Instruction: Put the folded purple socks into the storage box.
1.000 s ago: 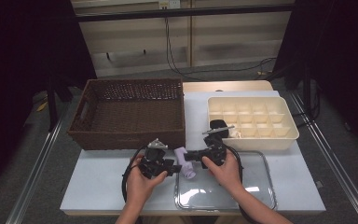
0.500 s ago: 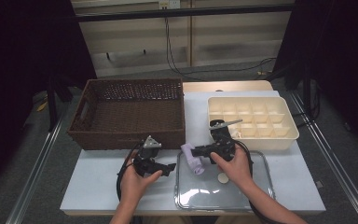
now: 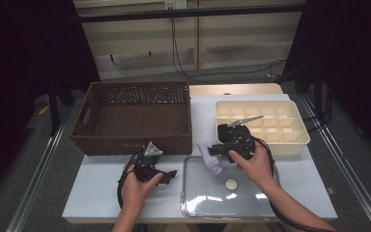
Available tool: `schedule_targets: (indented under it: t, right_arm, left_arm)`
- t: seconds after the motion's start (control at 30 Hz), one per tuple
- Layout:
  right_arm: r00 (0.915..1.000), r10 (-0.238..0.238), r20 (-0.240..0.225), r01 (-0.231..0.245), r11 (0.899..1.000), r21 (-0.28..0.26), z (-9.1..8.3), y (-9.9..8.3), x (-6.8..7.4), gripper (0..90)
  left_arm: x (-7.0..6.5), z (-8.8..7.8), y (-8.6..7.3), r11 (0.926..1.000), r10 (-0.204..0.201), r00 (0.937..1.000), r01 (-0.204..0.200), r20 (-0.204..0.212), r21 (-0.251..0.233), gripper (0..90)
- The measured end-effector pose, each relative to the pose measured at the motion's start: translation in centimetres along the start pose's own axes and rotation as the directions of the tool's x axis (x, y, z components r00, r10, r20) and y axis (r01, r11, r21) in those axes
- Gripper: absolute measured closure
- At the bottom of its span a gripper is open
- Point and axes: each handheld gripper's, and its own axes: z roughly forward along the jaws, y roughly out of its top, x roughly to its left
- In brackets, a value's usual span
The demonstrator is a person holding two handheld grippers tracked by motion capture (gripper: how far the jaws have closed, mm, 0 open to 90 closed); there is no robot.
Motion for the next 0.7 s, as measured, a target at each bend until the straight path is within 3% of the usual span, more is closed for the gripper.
schedule_targets:
  t: [0.1, 0.2, 0.37, 0.7]
  right_arm:
    - [1.0, -0.004, 0.007, 0.004, 1.0, 0.0, -0.5, 0.2, -0.2, 76.1]
    - [0.9999, -0.006, 0.015, 0.006, 1.0, 0.0, -1.0, 0.3, -0.3, 76.0]
    - [0.9994, -0.016, 0.032, 0.016, 1.0, 0.001, -2.0, 0.8, -0.5, 75.9]
    - [0.9966, -0.024, 0.079, 0.025, 1.0, -0.011, -4.3, 2.4, -1.2, 75.8]
  left_arm:
    - [0.0, 0.1, -0.2, 0.9998, 0.009, 0.9999, -0.009, 0.009, -0.018, 3.7]
    - [-0.2, 0.1, -0.3, 0.9982, 0.06, 0.9982, -0.06, -0.007, -0.003, 3.5]
    - [-0.4, 0.2, -0.5, 0.9967, 0.081, 0.9965, -0.081, -0.018, -0.005, 2.6]
    - [-0.5, 0.2, -0.5, 0.9964, 0.084, 0.9963, -0.084, -0.021, -0.009, 2.0]
